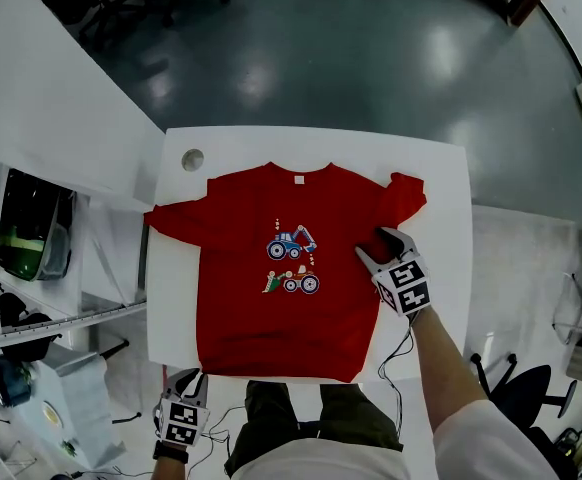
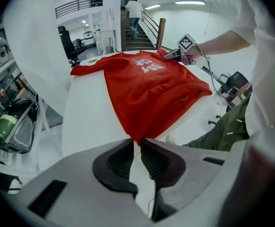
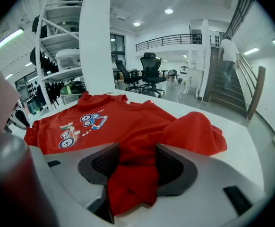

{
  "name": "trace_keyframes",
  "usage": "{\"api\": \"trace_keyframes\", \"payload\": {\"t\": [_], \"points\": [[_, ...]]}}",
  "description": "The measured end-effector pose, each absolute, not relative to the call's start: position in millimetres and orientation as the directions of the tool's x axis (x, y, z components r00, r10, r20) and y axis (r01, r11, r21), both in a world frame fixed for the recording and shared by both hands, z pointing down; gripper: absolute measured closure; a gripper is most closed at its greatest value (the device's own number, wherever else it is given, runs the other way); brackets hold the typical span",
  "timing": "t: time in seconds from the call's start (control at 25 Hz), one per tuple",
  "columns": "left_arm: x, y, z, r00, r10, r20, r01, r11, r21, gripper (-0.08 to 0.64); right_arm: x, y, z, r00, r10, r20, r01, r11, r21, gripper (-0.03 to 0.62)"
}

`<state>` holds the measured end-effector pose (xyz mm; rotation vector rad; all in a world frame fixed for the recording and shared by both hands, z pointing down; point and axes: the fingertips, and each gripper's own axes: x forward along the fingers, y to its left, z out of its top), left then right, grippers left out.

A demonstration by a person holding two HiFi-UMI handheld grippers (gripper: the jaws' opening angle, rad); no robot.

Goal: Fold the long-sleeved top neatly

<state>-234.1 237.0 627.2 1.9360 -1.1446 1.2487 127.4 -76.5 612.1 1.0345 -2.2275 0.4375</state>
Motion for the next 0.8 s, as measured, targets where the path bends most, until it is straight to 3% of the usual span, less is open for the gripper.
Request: {"api": "trace_keyframes", "payload": {"t": [0.8], "points": [[-220.0, 165.2, 576.0, 0.207, -0.517, 0.831, -0.842, -0.526, -0.118, 0.463, 126.6, -75.5, 613.3, -0.481, -0.548, 0.684, -0.768, 0.64, -0.028, 0.339]]}}
